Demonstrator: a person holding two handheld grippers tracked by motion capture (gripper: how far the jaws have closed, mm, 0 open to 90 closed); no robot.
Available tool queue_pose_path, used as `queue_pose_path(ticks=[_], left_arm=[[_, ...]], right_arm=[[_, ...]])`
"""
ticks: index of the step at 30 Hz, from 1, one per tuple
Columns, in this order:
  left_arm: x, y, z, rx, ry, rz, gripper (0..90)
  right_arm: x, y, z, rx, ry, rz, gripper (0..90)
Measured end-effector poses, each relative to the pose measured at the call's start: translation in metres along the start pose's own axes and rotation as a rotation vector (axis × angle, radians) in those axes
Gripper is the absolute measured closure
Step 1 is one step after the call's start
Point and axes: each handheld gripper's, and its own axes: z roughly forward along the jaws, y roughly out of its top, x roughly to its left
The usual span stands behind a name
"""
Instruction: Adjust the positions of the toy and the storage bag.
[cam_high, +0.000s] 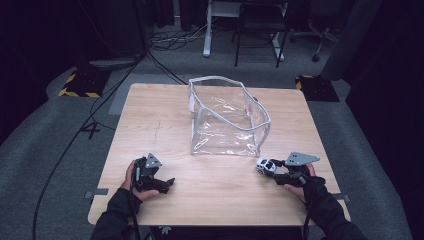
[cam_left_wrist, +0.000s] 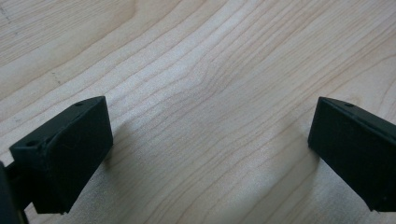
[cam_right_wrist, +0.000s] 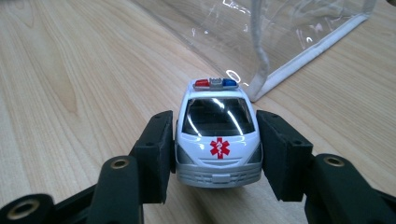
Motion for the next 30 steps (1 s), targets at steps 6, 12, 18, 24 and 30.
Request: queue_pose_path(ticks=[6,12,18,24,30], left_arm=[[0.0,0.0,0.0,0.0,0.0,0.0,0.1],[0.0,0.0,0.0,0.0,0.0,0.0,0.1],[0.0,0.0,0.0,0.0,0.0,0.0,0.1],[0.0,0.0,0.0,0.0,0.0,0.0,0.1],[0.0,0.0,0.0,-0.001,0.001,0.0,0.1]], right_arm=[[-0.006,0.0,-0.004,-0.006,-0.028,0.013,48.7],[-0.009,0.0,-0.005,-0.009,-0.042,0.024,48.8],[-0.014,0.002,-0.011,-0.04,-0.057,0.047,48.8],[-0.019,0.002,-0.014,-0.058,-0.068,0.063,48.8],[-0.021,0.003,-0.016,-0.064,-0.073,0.071,48.8]])
